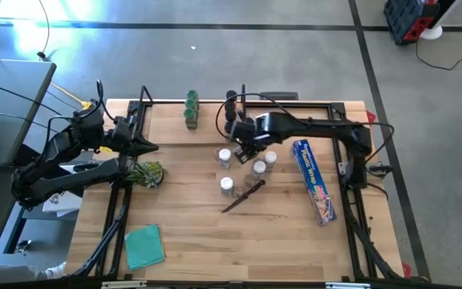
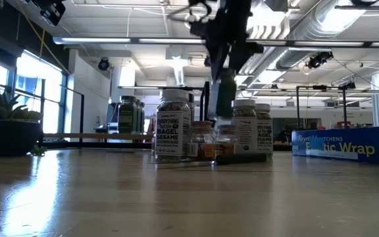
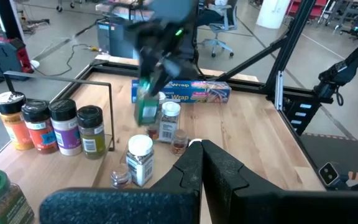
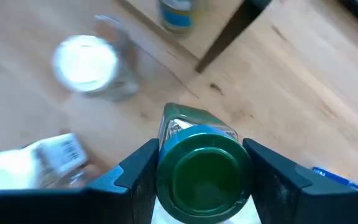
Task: Shelf spices
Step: Put the green lid seasoning bottle on the shelf
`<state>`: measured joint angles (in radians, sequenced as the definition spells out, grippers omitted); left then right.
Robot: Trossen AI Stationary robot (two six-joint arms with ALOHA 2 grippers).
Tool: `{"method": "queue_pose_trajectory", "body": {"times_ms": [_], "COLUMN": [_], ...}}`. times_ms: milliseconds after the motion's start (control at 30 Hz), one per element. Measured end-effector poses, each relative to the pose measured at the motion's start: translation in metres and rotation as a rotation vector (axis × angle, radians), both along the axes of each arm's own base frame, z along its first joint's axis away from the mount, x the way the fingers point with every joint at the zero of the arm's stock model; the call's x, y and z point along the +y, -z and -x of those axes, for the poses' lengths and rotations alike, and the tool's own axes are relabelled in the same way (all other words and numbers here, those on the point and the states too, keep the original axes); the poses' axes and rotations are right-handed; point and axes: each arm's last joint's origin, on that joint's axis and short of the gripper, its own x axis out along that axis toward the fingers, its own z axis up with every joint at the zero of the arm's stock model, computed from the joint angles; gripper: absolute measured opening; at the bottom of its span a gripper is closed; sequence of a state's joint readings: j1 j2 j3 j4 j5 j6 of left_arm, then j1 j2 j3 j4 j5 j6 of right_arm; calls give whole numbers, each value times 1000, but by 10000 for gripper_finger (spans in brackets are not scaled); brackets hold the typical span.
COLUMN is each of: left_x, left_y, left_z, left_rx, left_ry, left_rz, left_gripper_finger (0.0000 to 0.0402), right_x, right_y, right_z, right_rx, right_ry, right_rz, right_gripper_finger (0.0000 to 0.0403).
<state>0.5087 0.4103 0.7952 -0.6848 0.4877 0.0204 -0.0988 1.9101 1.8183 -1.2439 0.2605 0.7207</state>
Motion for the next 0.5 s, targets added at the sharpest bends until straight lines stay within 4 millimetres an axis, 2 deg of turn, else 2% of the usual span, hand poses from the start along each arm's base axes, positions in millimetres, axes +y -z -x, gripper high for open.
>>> {"method": "queue_pose_trajectory", "body": {"times_ms": [100, 200, 400, 500], "left_x": [0, 0, 4, 7], "left_y": [0, 0, 11, 21], "left_z": [0, 0, -7, -13], "left_rx": [0, 0, -1, -13], "left_ry": [1, 7, 20, 15], "left_rz": [-4, -26, -56, -26], "left_gripper_finger": [0, 0, 1, 7], "right_x": [20, 46, 114, 139], "right_y": [-18, -32, -45, -45], "right_z": [7, 10, 4, 5], "right_rx": [-51, -88, -178, -121], "right_ry": [-96, -289, -879, -1229], "right_rz": [26, 77, 248, 405], "right_gripper_finger": [193, 193, 193, 193]}}
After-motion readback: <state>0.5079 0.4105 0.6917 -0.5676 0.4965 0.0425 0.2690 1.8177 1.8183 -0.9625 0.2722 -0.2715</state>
